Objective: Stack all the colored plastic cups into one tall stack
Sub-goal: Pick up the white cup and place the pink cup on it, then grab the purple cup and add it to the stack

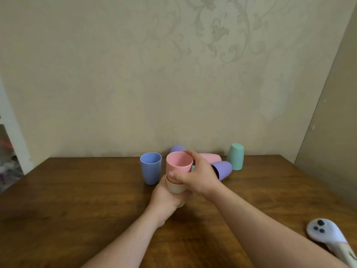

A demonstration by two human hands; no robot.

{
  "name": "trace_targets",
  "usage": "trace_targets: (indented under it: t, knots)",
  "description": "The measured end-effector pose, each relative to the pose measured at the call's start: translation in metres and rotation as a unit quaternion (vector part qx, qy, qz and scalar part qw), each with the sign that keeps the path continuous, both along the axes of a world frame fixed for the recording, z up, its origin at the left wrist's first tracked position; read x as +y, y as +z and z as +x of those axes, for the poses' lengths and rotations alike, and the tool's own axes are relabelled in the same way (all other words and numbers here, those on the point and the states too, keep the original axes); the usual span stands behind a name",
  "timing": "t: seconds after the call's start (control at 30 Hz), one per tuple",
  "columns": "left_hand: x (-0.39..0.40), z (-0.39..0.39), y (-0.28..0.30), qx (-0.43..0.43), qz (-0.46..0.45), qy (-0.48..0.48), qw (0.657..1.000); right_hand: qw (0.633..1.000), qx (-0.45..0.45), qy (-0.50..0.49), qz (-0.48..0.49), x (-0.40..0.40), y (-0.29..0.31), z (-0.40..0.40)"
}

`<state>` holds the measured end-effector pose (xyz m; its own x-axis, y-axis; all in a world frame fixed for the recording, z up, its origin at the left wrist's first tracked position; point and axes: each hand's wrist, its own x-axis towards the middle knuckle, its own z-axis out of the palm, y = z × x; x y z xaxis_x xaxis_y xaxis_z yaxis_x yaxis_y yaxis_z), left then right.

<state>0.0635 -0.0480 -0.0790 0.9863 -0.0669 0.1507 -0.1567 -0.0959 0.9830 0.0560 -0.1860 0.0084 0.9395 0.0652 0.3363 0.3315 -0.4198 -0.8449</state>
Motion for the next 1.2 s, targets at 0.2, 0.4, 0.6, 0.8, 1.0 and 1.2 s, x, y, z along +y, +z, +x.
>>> trace_targets:
  t: [0.2, 0.4, 0.6, 0.8, 1.0, 1.2]
  knots:
    - [0.002, 0.008, -0.008, 0.009, -0.01, -0.016, 1.0, 0.998, 0.027, 0.031, -0.046, -0.013, -0.015, 0.001]
    - [0.007, 0.001, -0.015, 0.009, 0.002, 0.017, 1.0, 0.999, 0.006, -0.026, -0.032, -0.065, 0.001, 0.018]
    - [0.005, 0.003, -0.01, 0.001, 0.037, 0.023, 0.999, 0.852, 0.034, -0.09, -0.514, -0.133, -0.032, 0.038]
    - [0.005, 0.001, -0.009, 0.0, 0.045, 0.042, 0.998, 0.861, -0.038, -0.096, -0.497, -0.139, -0.058, 0.04]
    - [0.005, 0.0, -0.01, 0.003, 0.058, 0.052, 0.997, 0.949, 0.015, -0.121, -0.29, -0.133, -0.051, 0.038]
    - [0.006, -0.001, -0.01, -0.003, 0.048, 0.053, 0.997, 0.983, 0.102, -0.154, 0.007, -0.13, -0.049, 0.03]
